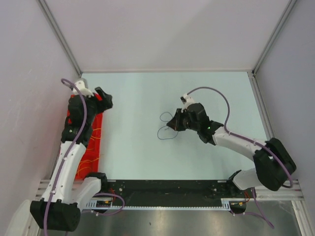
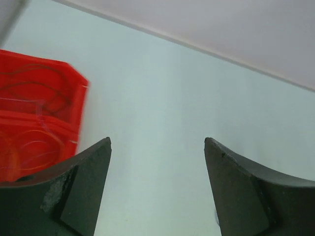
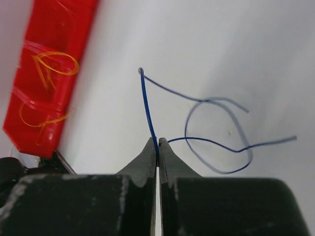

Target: Untangle the cables

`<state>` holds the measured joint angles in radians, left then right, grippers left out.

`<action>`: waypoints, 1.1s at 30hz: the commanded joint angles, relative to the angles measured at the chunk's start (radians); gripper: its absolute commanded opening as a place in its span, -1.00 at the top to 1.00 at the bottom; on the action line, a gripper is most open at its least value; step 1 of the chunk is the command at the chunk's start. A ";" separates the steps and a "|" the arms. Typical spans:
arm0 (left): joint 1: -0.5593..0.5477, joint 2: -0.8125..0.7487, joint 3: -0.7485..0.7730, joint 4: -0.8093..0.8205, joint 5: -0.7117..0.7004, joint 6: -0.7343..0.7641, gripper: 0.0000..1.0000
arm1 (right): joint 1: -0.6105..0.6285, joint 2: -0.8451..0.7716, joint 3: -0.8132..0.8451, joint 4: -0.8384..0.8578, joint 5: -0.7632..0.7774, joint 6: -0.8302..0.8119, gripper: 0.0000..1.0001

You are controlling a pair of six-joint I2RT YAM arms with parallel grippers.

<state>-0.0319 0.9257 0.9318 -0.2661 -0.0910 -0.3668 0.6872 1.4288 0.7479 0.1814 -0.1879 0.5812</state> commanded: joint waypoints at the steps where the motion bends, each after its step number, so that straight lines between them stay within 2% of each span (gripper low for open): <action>1: -0.126 -0.040 -0.125 0.086 0.258 -0.052 -0.60 | 0.021 -0.131 0.195 -0.244 0.045 -0.127 1.00; 3: -0.195 -0.048 -0.178 0.122 0.336 -0.063 -0.55 | 0.026 -0.172 0.276 -0.310 0.038 -0.153 1.00; 5: -0.273 -0.056 -0.215 0.188 0.355 -0.083 -0.44 | 0.032 -0.194 0.324 -0.345 0.015 -0.184 1.00; 10: -0.442 -0.061 -0.321 0.378 0.382 -0.092 -0.41 | 0.078 -0.241 0.453 -0.422 -0.044 -0.224 1.00; 13: -0.546 -0.051 -0.353 0.471 0.373 -0.081 -0.42 | 0.098 -0.257 0.508 -0.465 -0.031 -0.227 1.00; 17: -0.692 -0.016 -0.321 0.502 0.284 -0.034 -0.46 | 0.104 -0.257 0.571 -0.519 -0.036 -0.233 1.00; 22: -0.772 0.031 -0.294 0.556 0.232 -0.023 -0.47 | 0.115 -0.260 0.605 -0.548 -0.028 -0.216 1.00; 28: -0.815 0.158 -0.277 0.683 0.289 -0.015 -0.43 | 0.123 -0.268 0.607 -0.531 -0.035 -0.189 1.00; 30: -0.827 0.214 -0.249 0.737 0.335 -0.021 -0.32 | 0.123 -0.269 0.608 -0.525 -0.038 -0.185 1.00; 32: -0.856 0.284 -0.208 0.746 0.327 -0.015 -0.12 | 0.123 -0.269 0.611 -0.523 -0.033 -0.187 1.00; 33: -0.865 0.301 -0.193 0.733 0.303 -0.011 0.40 | 0.123 -0.269 0.613 -0.528 -0.031 -0.188 1.00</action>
<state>-0.8543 1.1538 0.6548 0.3649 0.1974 -0.4080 0.8043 1.1900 1.3094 -0.3500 -0.2161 0.3882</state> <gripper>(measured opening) 0.582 0.016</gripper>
